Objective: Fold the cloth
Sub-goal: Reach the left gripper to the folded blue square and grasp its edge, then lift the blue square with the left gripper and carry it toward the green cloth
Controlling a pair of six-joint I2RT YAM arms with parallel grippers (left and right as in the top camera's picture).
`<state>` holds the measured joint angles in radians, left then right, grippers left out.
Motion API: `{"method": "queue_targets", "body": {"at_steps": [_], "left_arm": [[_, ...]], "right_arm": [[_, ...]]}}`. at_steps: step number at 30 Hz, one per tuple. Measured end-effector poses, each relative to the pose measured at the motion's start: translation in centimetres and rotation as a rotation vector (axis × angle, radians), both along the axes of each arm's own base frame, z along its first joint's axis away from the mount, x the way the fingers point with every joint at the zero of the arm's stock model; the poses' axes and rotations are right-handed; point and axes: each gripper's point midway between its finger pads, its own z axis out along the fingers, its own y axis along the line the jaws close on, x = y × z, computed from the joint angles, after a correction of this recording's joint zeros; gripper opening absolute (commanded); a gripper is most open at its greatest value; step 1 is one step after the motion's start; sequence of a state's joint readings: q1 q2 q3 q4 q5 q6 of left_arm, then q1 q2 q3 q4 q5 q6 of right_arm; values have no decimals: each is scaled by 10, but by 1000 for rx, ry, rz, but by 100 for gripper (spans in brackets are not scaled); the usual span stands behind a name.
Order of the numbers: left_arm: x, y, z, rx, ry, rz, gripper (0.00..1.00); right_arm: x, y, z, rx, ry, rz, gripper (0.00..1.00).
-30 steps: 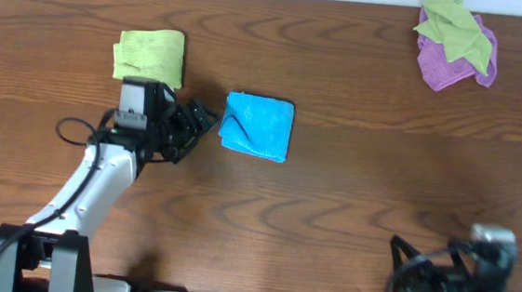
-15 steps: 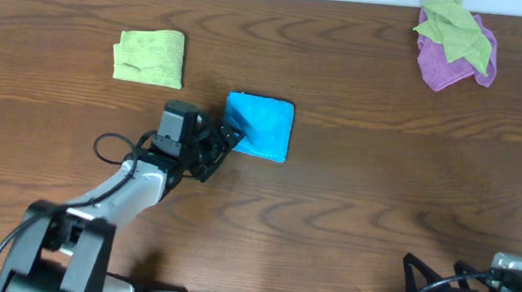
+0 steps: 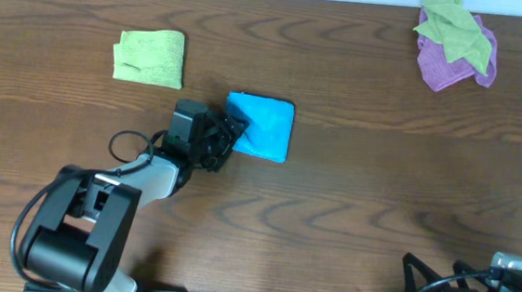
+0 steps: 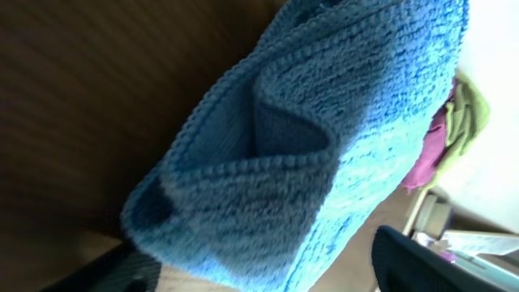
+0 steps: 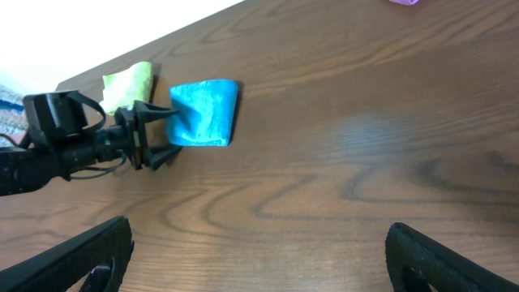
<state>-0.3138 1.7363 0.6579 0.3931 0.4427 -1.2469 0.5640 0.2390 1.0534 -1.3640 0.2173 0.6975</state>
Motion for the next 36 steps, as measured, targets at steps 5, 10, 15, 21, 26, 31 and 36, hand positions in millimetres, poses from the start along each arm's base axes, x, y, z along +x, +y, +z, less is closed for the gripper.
{"method": "queue_targets", "body": {"at_steps": [5,10,15,21,26,31,36], "left_arm": [[8,-13,-10,-9,-30,-7,30],[12,-18,-24,-1,-47,-21,6],[17,-19,-23,27,-128,-84,6],[34,-16,-8,27,-134,-156,6],[71,-6,38,46,-107,-170,6],[112,18,95,85,-156,-154,6],[145,62,140,113,-253,-82,6]], "right_arm": [[0,0,0,8,3,-3,99],[-2,4,-2,23,16,14,99],[-7,6,-8,21,50,35,99],[-8,7,-9,23,56,42,99],[-9,8,-10,23,59,45,99],[-9,8,-10,25,60,46,99],[-9,8,-10,27,60,45,99]]}}
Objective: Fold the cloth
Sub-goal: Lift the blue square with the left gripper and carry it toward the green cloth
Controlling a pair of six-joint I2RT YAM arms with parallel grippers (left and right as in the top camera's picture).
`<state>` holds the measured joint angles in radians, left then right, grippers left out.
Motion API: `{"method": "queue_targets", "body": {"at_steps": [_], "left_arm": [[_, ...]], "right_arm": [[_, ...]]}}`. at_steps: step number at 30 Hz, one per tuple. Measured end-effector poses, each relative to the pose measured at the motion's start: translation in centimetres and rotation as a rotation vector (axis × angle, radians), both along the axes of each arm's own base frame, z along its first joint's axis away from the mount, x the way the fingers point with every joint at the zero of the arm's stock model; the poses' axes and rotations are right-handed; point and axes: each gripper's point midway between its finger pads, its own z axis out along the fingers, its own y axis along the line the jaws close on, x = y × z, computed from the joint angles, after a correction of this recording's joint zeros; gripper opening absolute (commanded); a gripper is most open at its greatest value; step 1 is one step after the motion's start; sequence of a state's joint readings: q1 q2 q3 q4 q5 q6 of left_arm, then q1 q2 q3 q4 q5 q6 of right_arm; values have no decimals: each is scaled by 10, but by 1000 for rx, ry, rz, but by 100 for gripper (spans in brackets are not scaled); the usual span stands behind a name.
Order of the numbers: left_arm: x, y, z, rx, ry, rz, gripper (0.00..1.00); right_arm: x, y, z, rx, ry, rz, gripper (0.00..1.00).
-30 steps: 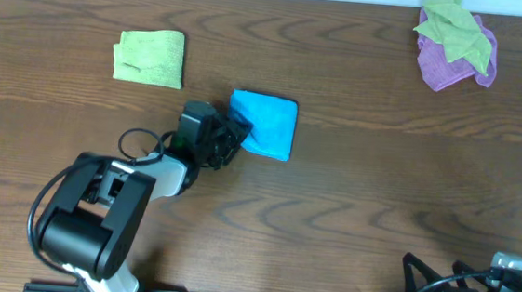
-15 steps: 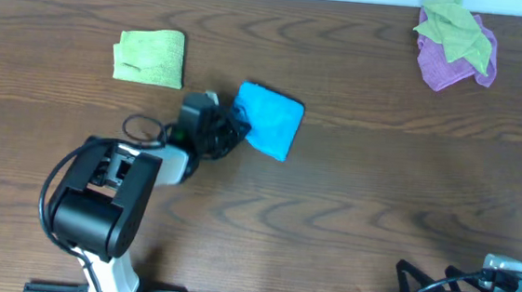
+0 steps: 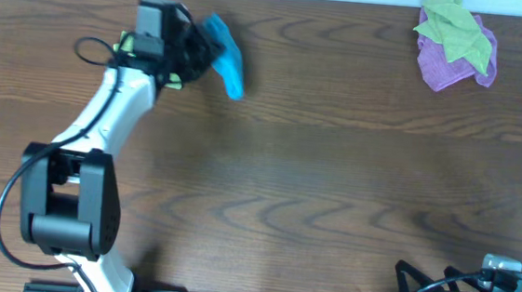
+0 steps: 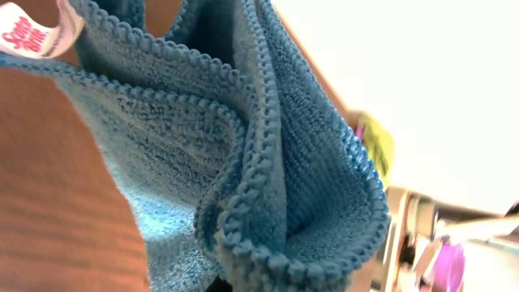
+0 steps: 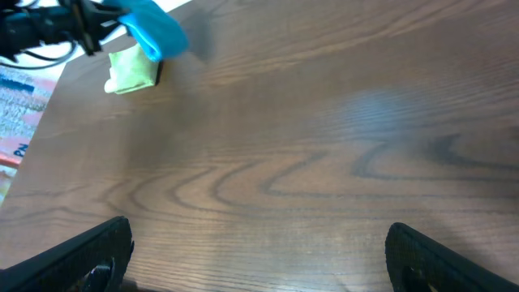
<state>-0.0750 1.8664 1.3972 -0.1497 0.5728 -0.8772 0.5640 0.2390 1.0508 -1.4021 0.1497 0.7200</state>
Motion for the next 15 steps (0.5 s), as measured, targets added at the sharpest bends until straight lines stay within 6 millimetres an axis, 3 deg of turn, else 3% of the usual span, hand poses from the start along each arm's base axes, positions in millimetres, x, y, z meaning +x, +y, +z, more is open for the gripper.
{"method": "queue_targets", "body": {"at_steps": [9,15], "left_arm": [[21,76,11,40,-64,139,6],[31,99,18,69,-118,178,6]], "right_arm": [[0,0,0,-1,1,0,99],[-4,-2,-6,-13,28,-3,99]]}}
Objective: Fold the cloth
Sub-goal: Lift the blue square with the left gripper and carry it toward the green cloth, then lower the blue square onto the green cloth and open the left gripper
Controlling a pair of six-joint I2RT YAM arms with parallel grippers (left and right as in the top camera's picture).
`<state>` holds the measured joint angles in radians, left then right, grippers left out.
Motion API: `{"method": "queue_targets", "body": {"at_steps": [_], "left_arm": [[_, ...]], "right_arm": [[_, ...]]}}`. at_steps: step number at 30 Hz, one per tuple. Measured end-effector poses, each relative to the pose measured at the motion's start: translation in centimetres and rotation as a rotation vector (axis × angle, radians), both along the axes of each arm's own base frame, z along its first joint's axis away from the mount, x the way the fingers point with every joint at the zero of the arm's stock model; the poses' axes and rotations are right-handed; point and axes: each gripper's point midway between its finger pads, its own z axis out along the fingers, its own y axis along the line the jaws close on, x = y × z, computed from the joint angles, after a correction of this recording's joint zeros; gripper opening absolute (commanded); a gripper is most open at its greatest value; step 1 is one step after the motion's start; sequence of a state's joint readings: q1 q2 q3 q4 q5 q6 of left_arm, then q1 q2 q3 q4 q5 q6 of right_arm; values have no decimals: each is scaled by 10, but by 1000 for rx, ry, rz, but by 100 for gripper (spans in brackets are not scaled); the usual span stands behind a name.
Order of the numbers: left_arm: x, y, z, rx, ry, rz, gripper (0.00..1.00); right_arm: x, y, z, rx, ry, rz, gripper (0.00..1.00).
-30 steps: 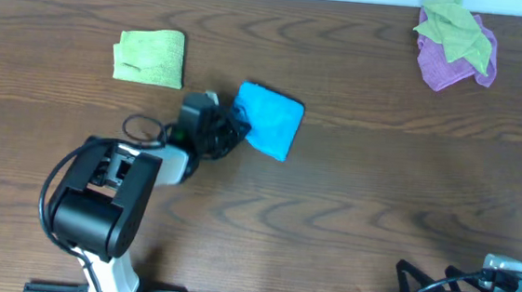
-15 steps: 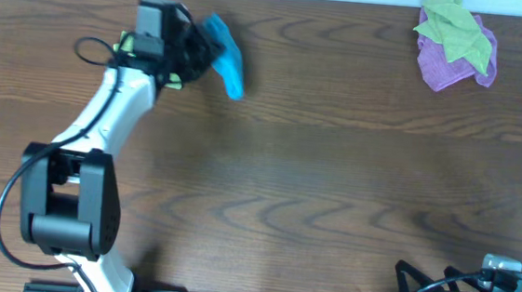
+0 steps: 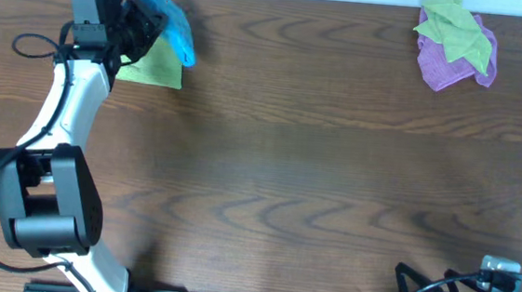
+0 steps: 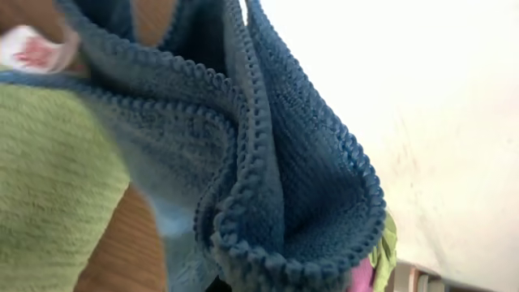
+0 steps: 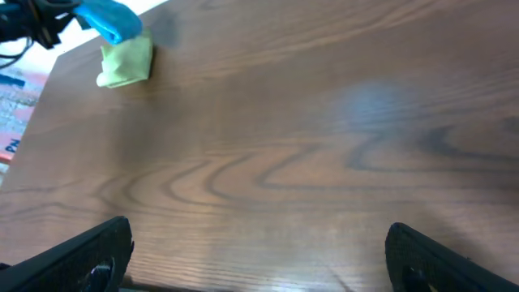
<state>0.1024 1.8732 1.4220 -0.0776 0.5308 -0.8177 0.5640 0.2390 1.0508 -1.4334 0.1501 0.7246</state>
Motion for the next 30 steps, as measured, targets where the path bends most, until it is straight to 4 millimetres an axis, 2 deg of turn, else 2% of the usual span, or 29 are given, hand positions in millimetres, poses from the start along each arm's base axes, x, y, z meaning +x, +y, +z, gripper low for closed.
{"method": "queue_targets", "body": {"at_steps": [2,6,10,13,30], "left_arm": [[5,0,-1,4,-5,-3,6],[32,0,-4,-3,-18,-19,6],[50,1,-7,-4,-19,-25,6],[56,1,-6,-3,-25,-26,6],[26,3,-43,61,155,-65,6]], "right_arm": [[-1,-1,-2,-1,11,-4,99],[-3,-2,-4,3,24,-11,99],[-2,-2,-4,9,27,-19,99],[-2,-3,-4,9,26,-23,99],[0,-7,-4,13,23,-59,99]]}}
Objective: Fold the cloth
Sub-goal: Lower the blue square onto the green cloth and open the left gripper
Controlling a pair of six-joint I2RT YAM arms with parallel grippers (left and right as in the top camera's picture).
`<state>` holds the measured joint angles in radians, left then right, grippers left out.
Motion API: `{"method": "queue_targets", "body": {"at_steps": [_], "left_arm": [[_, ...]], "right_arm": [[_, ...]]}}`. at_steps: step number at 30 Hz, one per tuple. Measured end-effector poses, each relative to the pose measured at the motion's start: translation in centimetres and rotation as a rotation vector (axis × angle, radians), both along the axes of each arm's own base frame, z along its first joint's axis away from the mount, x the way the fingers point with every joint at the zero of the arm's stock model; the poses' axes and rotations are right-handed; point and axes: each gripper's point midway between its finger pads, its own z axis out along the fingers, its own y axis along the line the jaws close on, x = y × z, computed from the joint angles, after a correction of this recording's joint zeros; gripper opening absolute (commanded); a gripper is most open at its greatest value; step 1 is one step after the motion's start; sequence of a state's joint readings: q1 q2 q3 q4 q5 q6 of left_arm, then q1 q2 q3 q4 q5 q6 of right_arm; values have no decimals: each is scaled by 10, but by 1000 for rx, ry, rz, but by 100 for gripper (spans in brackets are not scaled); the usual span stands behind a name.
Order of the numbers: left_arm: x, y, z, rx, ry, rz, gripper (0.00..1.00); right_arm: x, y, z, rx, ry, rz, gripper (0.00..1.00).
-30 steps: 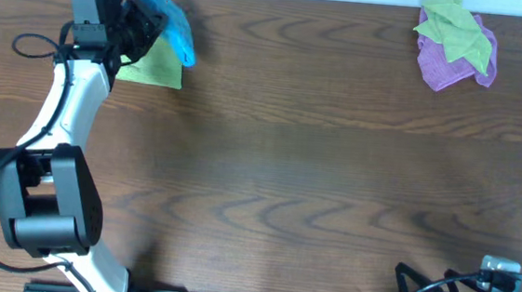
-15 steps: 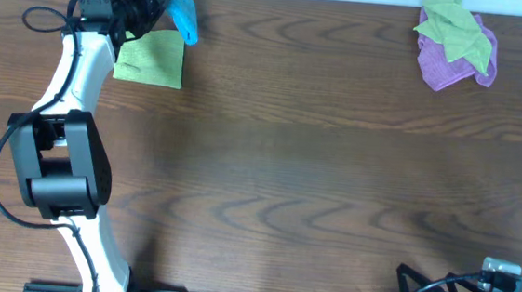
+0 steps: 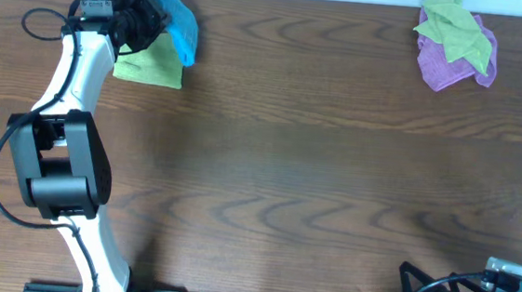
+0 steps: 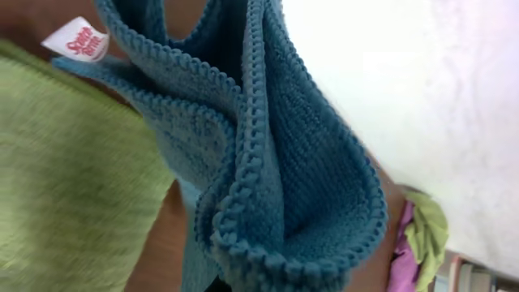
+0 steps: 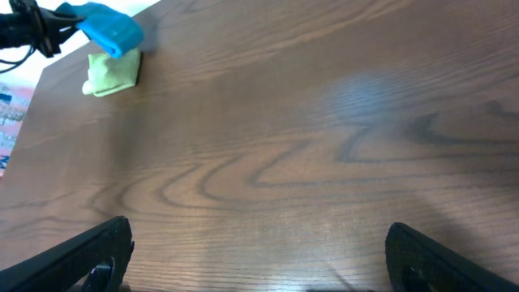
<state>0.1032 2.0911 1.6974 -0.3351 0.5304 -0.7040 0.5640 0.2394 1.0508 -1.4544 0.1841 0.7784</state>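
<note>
A folded blue cloth (image 3: 175, 23) hangs bunched in the air at the table's far left corner, with my left gripper (image 3: 139, 17) shut on it. It hovers over the right edge of a folded green cloth (image 3: 149, 61) lying flat on the table. The left wrist view is filled by the blue cloth (image 4: 268, 154), its white tag (image 4: 75, 40) at top left, green cloth (image 4: 73, 186) below; the fingers are hidden. My right gripper (image 5: 255, 259) is open at the near right edge, over bare wood. From there the blue cloth (image 5: 109, 28) shows far off.
A crumpled pile of green and purple cloths (image 3: 456, 40) lies at the far right corner. The brown wooden table (image 3: 314, 187) runs between. The far table edge is right behind the left gripper.
The left gripper with the blue cloth has shifted slightly right and back, still above the green cloth. The right arm stays parked.
The left gripper first gripped the folded blue cloth lying mid-left on the table. It then held the cloth lifted near the far edge, right of the green cloth. After that it was over the green cloth, where it remains.
</note>
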Motion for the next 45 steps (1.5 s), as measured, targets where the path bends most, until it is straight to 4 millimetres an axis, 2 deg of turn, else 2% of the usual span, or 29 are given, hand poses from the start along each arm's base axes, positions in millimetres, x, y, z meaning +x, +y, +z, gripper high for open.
{"method": "queue_targets", "body": {"at_steps": [5,15,22,26,30,40,43,45], "left_arm": [[-11,12,-14,39,67,17,6],[-37,49,-35,110,184,49,6],[-56,58,-48,172,265,38,6],[-62,62,-52,213,289,21,42],[-67,66,-55,235,310,20,95],[-86,82,-57,237,373,30,95],[-97,88,-36,262,361,21,95],[-106,89,-8,282,327,17,95]], "right_arm": [[0,0,0,0,0,0,99],[0,0,0,0,0,-1,99],[1,0,1,3,-5,-1,99],[1,1,1,4,-6,0,99],[1,1,1,4,-6,0,99],[1,-2,1,-68,-26,39,99],[2,3,4,-101,-57,94,99],[2,6,6,-119,-75,133,99]]}}
